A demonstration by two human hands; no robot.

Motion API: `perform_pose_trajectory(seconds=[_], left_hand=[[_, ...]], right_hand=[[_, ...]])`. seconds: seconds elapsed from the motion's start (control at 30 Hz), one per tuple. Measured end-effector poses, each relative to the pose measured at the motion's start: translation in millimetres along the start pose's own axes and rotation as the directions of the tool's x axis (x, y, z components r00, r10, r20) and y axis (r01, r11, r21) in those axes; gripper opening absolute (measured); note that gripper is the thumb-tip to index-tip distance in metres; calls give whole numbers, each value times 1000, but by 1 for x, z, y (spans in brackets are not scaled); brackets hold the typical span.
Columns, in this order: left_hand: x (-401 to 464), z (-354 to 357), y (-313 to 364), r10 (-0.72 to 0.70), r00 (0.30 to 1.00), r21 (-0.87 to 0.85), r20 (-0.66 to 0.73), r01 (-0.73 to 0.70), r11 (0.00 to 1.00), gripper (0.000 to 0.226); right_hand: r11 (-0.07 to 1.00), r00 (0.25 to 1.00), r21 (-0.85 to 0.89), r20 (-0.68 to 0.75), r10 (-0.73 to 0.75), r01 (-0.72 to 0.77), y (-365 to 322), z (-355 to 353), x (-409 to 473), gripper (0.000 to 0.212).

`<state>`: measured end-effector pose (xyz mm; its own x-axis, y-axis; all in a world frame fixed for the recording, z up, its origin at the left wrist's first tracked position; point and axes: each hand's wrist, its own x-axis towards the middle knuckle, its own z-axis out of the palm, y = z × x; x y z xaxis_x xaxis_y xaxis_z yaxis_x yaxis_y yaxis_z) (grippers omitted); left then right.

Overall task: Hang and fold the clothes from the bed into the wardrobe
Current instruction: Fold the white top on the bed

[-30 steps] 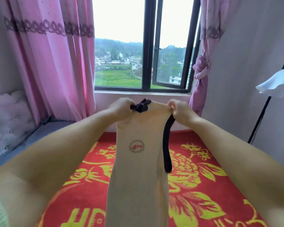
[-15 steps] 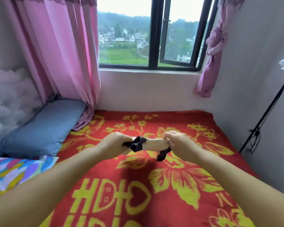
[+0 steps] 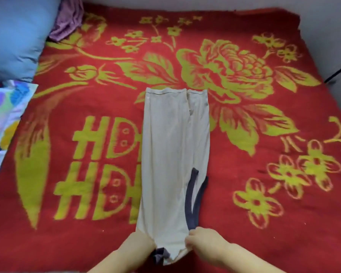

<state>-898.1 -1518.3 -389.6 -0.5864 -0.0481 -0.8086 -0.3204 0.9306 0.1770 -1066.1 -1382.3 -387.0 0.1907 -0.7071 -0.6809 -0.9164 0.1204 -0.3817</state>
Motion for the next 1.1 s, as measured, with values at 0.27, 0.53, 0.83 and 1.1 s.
perform_pose_trajectory(seconds=[0.27, 0.53, 0.83, 1.1], left_hand=[[12, -11, -18, 22, 1000, -475, -3, -20, 880, 46], [126, -133, 3, -499, 758, -801, -419, -49, 597, 39], [164, -98, 21, -357, 675, -464, -646, 24, 886, 68], [158, -87, -8, -267, 804, -647, -531, -180, 741, 51]], right_hand=[[941, 993, 319, -11, 118, -108, 36, -46, 16, 34], [738, 733, 656, -422, 534, -160, 158, -204, 107, 29], [666, 629, 722, -433, 646, -187, 211, -290, 230, 48], [714, 536, 646, -515, 669, -270, 220, -302, 273, 19]])
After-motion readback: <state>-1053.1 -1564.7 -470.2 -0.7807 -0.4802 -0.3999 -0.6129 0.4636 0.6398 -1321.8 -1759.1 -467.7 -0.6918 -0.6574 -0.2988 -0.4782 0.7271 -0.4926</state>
